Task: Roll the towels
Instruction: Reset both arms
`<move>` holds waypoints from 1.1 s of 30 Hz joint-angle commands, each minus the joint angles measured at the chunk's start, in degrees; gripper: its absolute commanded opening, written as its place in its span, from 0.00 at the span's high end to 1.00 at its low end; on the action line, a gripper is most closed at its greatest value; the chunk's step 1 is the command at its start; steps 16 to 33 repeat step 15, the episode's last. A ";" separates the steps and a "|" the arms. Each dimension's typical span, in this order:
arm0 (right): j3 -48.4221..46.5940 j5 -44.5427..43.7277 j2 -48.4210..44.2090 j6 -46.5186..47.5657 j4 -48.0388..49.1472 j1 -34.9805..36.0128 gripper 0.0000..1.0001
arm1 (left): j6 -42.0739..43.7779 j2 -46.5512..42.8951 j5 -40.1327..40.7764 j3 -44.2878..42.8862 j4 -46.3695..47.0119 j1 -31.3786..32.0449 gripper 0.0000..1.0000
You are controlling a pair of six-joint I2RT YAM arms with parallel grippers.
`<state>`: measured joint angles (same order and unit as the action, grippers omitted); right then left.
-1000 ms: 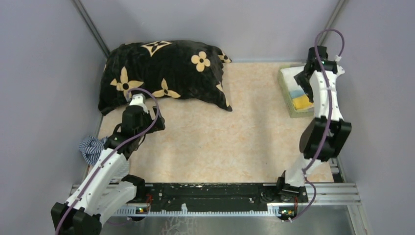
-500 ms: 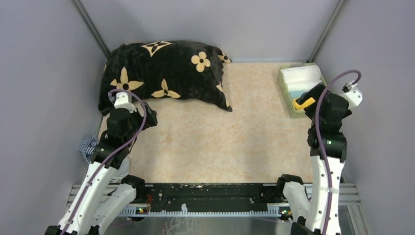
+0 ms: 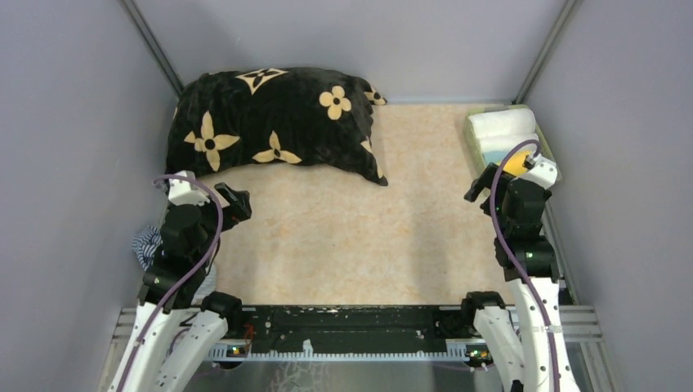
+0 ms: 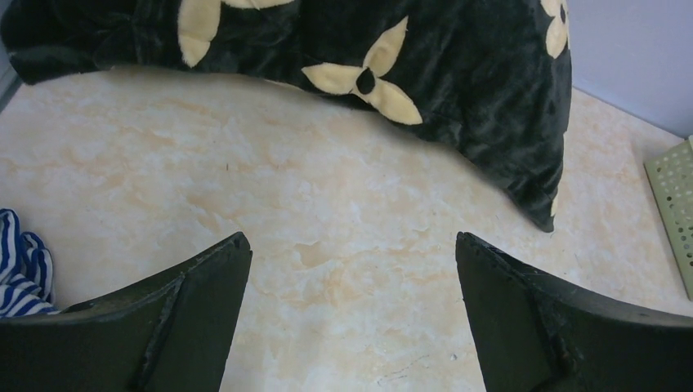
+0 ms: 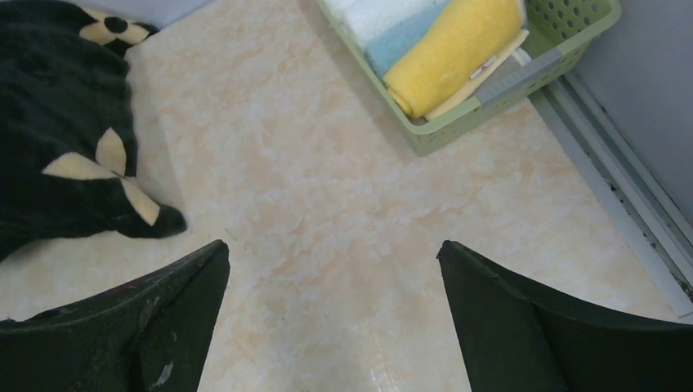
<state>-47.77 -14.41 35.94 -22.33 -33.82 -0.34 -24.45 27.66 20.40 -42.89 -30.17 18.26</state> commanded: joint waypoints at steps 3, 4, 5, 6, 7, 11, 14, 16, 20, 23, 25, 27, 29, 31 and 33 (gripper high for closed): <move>1.84 -0.89 -2.99 3.73 7.55 3.41 0.01 | -3.99 -2.39 0.31 1.27 -1.31 0.11 0.01; 1.81 -0.99 -2.99 3.92 7.76 3.82 0.01 | -4.09 -2.30 0.60 1.25 -1.60 0.11 0.00; 1.74 -1.24 -2.89 4.33 8.02 4.33 0.01 | -4.04 -2.13 0.82 1.30 -1.80 0.11 0.00; 1.65 -1.70 -2.86 4.51 8.24 4.93 0.01 | -4.15 -1.90 0.95 1.24 -2.04 0.11 0.00; 1.56 -2.08 -2.82 4.78 8.37 5.56 0.01 | -4.26 -1.71 1.02 1.27 -2.09 0.11 0.00; 1.45 -3.07 -2.39 4.97 8.80 6.93 0.01 | -4.73 -1.33 1.57 1.26 -2.58 0.11 0.00; 1.54 -3.24 -2.34 5.05 8.90 7.44 0.01 | -4.61 -1.46 1.85 1.31 -2.67 0.11 0.00; 1.52 -3.29 -2.30 5.09 8.87 7.54 0.01 | -4.44 -1.47 1.98 1.20 -2.55 0.06 0.00; 1.52 -3.29 -2.30 5.09 8.87 7.54 0.01 | -4.44 -1.47 1.98 1.20 -2.55 0.06 0.00; 1.52 -3.29 -2.30 5.09 8.87 7.54 0.01 | -4.44 -1.47 1.98 1.20 -2.55 0.06 0.00; 1.52 -3.29 -2.30 5.09 8.87 7.54 0.01 | -4.44 -1.47 1.98 1.20 -2.55 0.06 0.00; 1.52 -3.29 -2.30 5.09 8.87 7.54 0.01 | -4.44 -1.47 1.98 1.20 -2.55 0.06 0.00; 1.52 -3.29 -2.30 5.09 8.87 7.54 0.01 | -4.44 -1.47 1.98 1.20 -2.55 0.06 0.00; 1.52 -3.29 -2.30 5.09 8.87 7.54 0.01 | -4.44 -1.47 1.98 1.20 -2.55 0.06 0.00; 1.52 -3.29 -2.30 5.09 8.87 7.54 0.01 | -4.44 -1.47 1.98 1.20 -2.55 0.06 0.00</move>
